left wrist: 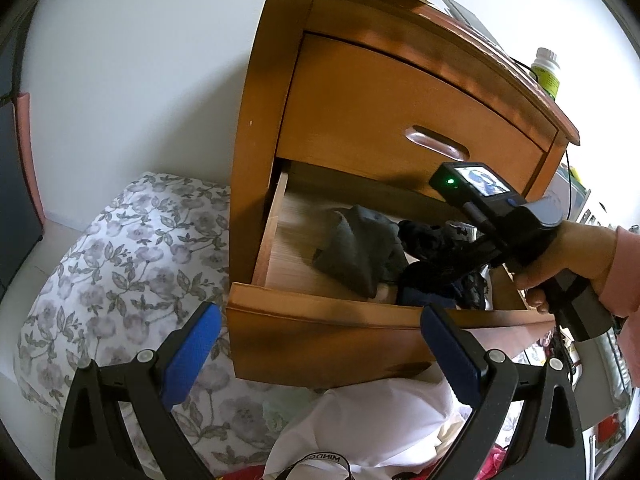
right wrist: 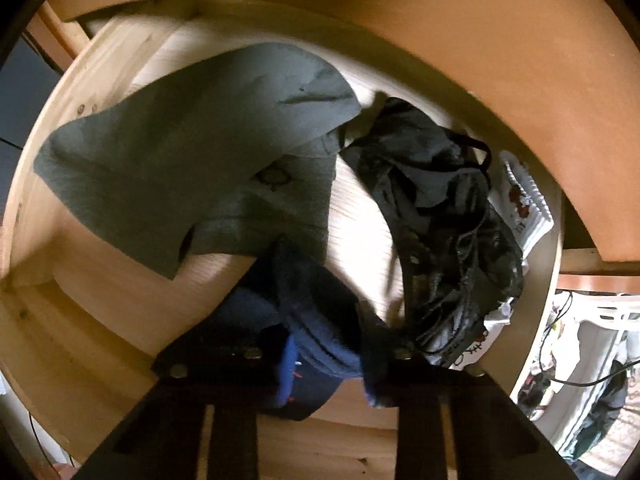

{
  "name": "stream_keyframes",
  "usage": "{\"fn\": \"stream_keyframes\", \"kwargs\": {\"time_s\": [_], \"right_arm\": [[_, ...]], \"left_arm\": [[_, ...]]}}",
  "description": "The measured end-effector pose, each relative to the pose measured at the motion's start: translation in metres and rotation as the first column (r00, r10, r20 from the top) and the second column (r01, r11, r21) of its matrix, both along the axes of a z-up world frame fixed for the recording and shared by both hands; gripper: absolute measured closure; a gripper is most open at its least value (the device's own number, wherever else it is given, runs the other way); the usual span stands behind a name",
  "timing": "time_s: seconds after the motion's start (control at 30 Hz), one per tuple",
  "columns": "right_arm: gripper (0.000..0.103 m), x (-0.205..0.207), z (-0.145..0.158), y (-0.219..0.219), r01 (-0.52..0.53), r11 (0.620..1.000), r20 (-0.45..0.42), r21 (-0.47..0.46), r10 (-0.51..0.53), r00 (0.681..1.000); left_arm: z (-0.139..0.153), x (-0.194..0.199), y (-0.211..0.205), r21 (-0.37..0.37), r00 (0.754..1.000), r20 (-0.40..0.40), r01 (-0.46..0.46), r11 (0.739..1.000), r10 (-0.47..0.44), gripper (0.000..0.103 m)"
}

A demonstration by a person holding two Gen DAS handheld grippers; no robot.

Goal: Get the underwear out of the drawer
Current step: 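Close the right gripper on the navy cap, then lift the navy cap up out of the drawer with the right gripper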

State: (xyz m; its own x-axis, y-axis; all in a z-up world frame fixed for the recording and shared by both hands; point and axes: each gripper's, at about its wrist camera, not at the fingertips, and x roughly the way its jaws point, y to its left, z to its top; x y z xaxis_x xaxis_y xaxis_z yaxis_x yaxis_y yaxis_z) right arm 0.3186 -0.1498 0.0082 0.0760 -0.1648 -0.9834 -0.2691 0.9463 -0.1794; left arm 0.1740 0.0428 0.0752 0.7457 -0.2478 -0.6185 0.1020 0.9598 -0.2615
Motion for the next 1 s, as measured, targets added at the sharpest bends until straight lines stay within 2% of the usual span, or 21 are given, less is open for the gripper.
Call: {"fn": "stream_keyframes", "kwargs": {"time_s": [0.07,0.17,0.5,1.0], "right_arm": [[0.089,-0.002,0.006,-0.007,0.012,1.000,0.015,-0.005,-0.012,1.000],[0.092,-0.006,0.018,-0.015,0.025,1.000,0.045,0.002,-0.025,0.999],[0.094,-0.032,0.072,-0.032,0.026,0.999,0.150,0.037,-0.031,0.988],[0.094,-0.067,0.161,-0.036,-0.001,1.000,0.342,-0.016,0.007,0.940]], "left_arm": [[0.000,0.000,0.000,0.002,1.000,-0.002,-0.001,1.000,0.001,0.003],[-0.001,0.000,0.000,0.003,1.000,-0.003,-0.001,1.000,0.001,0.003],[0.000,-0.002,-0.002,0.020,1.000,-0.010,-0.001,1.000,0.001,0.003],[0.019,-0.023,-0.015,0.082,0.999,0.030,0.016,0.997,-0.018,0.003]]}}
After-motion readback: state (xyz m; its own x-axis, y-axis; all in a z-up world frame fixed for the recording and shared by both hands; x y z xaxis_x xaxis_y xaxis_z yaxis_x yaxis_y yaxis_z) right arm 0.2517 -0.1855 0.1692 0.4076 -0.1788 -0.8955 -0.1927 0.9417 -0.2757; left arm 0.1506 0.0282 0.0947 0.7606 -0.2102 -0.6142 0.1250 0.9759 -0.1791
